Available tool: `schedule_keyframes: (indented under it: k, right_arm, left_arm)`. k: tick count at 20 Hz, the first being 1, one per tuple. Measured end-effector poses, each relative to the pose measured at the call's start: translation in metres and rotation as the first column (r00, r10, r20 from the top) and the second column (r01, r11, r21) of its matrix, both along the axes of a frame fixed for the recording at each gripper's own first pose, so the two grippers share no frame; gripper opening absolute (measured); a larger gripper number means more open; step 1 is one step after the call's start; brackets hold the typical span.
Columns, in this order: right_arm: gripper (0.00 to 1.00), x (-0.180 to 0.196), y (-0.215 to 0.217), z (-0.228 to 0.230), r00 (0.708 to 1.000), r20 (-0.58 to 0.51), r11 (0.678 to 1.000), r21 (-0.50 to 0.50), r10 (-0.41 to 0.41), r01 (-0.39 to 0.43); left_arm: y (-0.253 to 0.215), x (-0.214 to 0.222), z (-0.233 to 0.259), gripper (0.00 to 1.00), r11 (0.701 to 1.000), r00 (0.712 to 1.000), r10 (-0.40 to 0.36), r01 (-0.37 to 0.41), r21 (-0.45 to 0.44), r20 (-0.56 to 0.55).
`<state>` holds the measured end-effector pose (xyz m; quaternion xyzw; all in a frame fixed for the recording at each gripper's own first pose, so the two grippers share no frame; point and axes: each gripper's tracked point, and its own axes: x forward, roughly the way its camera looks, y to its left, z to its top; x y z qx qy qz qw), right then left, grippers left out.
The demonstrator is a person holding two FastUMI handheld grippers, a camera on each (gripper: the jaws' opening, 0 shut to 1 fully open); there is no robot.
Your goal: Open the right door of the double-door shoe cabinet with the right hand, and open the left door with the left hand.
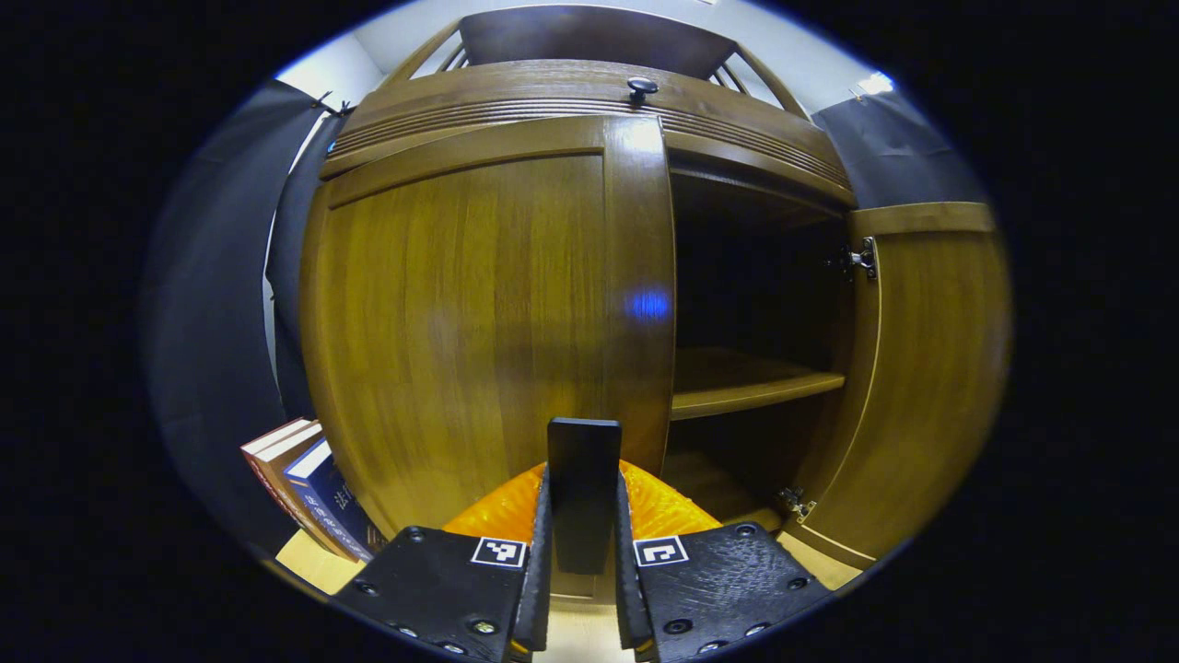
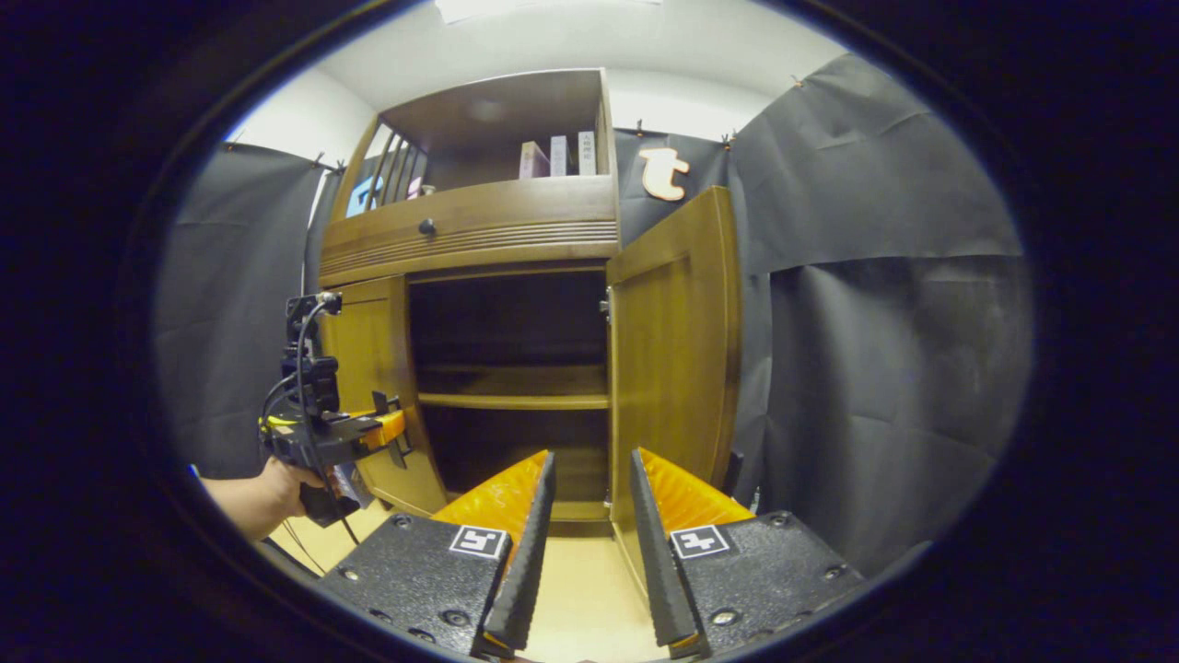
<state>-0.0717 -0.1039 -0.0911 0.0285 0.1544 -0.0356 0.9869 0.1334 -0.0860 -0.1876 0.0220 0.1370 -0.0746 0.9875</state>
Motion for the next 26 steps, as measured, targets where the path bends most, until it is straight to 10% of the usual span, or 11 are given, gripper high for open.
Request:
schedule_keyframes:
  k: [3, 18, 26]
  right_arm:
    - [0.53, 0.002, 0.01, 0.0, 1.0, 0.002, 1.0, -0.002, 0.03, -0.03]
    - [0.53, 0.012, 0.045, -0.007, 0.993, -0.02, 0.993, -0.023, 0.116, -0.116]
    - [0.7, 0.02, 0.062, -0.02, 0.991, -0.058, 0.992, -0.002, 0.124, -0.124]
  left_arm:
    - [0.005, -0.01, 0.004, 0.2, 1.0, 1.0, 0.001, -0.002, 0.003, 0.004]
    - [0.06, -0.084, 0.02, 0.19, 0.994, 0.994, 0.112, -0.112, 0.015, 0.001]
    - [0.107, -0.118, 0.027, 0.18, 0.977, 0.977, 0.213, -0.213, 0.021, -0.002]
